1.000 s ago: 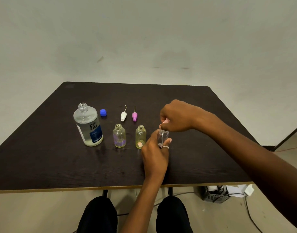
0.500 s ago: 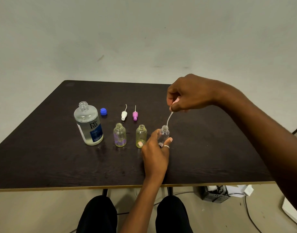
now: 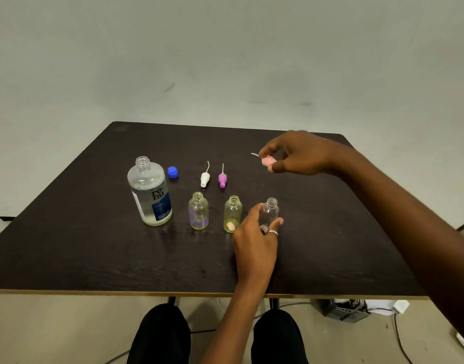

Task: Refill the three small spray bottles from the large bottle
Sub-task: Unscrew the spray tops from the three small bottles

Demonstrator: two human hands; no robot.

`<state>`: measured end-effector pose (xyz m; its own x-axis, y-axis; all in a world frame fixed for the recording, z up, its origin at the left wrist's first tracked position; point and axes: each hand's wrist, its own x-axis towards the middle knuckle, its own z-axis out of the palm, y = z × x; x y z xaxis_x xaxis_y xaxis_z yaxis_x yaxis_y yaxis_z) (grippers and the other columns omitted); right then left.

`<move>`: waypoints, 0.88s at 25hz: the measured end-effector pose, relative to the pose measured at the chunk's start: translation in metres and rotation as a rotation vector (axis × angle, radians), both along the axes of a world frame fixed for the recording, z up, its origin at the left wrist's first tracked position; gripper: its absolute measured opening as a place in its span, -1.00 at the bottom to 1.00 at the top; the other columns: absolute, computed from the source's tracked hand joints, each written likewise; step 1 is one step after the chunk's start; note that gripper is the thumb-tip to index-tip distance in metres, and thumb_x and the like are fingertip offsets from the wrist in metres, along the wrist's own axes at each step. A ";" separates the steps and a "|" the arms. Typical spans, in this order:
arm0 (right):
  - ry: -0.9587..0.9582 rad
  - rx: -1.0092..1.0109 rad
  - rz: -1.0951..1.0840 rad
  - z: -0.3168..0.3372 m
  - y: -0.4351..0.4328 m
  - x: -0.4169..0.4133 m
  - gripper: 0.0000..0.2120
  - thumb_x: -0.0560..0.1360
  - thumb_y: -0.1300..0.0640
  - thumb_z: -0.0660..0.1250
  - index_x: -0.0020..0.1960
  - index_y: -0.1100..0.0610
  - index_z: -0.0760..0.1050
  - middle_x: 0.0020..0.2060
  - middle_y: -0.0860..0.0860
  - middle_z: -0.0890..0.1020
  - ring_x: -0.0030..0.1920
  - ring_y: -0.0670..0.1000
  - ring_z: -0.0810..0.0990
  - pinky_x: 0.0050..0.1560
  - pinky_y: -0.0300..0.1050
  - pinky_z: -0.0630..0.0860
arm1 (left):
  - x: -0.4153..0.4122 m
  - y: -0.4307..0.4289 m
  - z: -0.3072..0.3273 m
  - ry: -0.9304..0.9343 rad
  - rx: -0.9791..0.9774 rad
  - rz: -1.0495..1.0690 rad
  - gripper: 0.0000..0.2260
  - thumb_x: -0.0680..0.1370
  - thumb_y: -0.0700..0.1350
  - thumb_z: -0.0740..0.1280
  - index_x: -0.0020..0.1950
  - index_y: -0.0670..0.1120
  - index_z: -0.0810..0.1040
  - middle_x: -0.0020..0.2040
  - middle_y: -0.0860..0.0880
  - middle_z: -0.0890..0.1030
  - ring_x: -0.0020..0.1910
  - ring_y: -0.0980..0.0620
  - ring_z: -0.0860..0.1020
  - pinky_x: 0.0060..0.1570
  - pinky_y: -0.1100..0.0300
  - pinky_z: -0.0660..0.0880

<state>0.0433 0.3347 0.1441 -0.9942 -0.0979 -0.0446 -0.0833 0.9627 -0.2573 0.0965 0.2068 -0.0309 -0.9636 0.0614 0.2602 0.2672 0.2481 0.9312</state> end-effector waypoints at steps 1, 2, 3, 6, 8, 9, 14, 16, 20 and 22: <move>0.000 0.004 0.000 -0.012 0.001 -0.008 -0.64 0.50 0.14 0.41 0.29 0.06 0.55 0.20 -0.08 0.59 -0.07 -0.20 0.50 -0.04 -0.28 0.36 | 0.000 0.000 -0.001 -0.002 0.012 -0.006 -0.58 0.49 -0.02 0.49 0.33 -0.03 0.54 0.17 0.05 0.63 0.05 0.24 0.58 0.04 0.39 0.53; 0.010 0.010 -0.008 -0.025 0.002 -0.017 -0.63 0.49 0.13 0.43 0.29 0.07 0.54 0.22 -0.04 0.59 -0.03 -0.15 0.50 0.00 -0.23 0.37 | -0.001 0.001 -0.002 -0.003 0.024 -0.011 -0.59 0.49 -0.02 0.49 0.32 -0.02 0.54 0.17 0.05 0.63 0.07 0.22 0.59 0.07 0.32 0.56; 0.027 0.016 -0.017 -0.037 0.003 -0.025 -0.62 0.48 0.12 0.45 0.28 0.08 0.55 0.21 -0.01 0.59 -0.01 -0.12 0.51 0.01 -0.20 0.38 | -0.002 0.001 -0.004 -0.001 0.030 -0.013 -0.60 0.50 -0.02 0.48 0.31 -0.01 0.54 0.16 0.06 0.64 0.08 0.21 0.60 0.09 0.26 0.58; 0.079 0.022 -0.031 -0.071 0.007 -0.048 -0.60 0.41 0.07 0.51 0.23 0.11 0.57 0.12 0.05 0.63 0.01 -0.03 0.59 0.03 -0.13 0.50 | -0.002 0.001 -0.005 0.016 0.028 -0.009 -0.63 0.50 -0.02 0.48 0.29 0.01 0.55 0.15 0.08 0.64 0.11 0.20 0.59 0.10 0.22 0.57; 0.104 0.021 -0.050 -0.090 0.009 -0.058 -0.60 0.40 0.04 0.52 0.19 0.13 0.58 0.08 0.07 0.64 0.02 0.01 0.60 0.07 -0.05 0.55 | -0.001 0.001 -0.004 0.027 0.019 -0.012 -0.62 0.50 -0.02 0.47 0.30 0.01 0.55 0.18 0.08 0.63 0.12 0.22 0.58 0.10 0.35 0.53; 0.117 0.018 -0.061 -0.098 0.010 -0.062 -0.60 0.40 0.03 0.52 0.18 0.14 0.58 0.07 0.08 0.64 0.01 0.02 0.60 0.07 -0.03 0.56 | -0.001 0.001 -0.003 0.033 0.011 -0.010 -0.61 0.50 -0.02 0.47 0.31 0.00 0.55 0.18 0.08 0.63 0.12 0.23 0.57 0.09 0.44 0.49; 0.136 -0.004 -0.092 -0.122 0.014 -0.074 -0.59 0.37 0.00 0.54 0.14 0.15 0.58 0.04 0.08 0.64 -0.01 0.03 0.60 0.03 -0.08 0.55 | 0.000 -0.001 -0.001 0.073 -0.022 0.005 -0.62 0.50 -0.01 0.47 0.30 -0.01 0.55 0.15 0.08 0.65 0.11 0.23 0.57 0.06 0.52 0.43; 0.138 -0.013 -0.091 -0.126 0.016 -0.075 -0.57 0.35 -0.01 0.55 0.14 0.15 0.59 0.03 0.07 0.64 -0.03 0.02 0.60 0.04 -0.04 0.57 | 0.000 -0.001 -0.001 0.073 -0.021 0.004 -0.62 0.50 -0.01 0.47 0.30 -0.01 0.55 0.15 0.09 0.65 0.09 0.25 0.56 0.06 0.50 0.44; 0.156 -0.050 -0.103 -0.131 0.019 -0.077 -0.56 0.32 -0.01 0.57 0.13 0.13 0.59 0.02 0.06 0.63 -0.05 0.00 0.60 0.02 -0.05 0.58 | -0.001 -0.001 -0.001 0.070 -0.029 0.014 -0.60 0.50 0.00 0.47 0.32 -0.01 0.54 0.17 0.09 0.64 0.03 0.32 0.52 0.09 0.43 0.48; 0.165 -0.046 -0.095 -0.133 0.019 -0.078 -0.54 0.32 -0.02 0.58 0.14 0.13 0.58 0.02 0.06 0.63 -0.06 0.00 0.60 0.01 -0.04 0.59 | 0.000 -0.001 -0.001 0.071 -0.027 0.018 -0.59 0.50 0.01 0.47 0.32 -0.02 0.54 0.17 0.08 0.64 0.07 0.30 0.53 0.10 0.36 0.50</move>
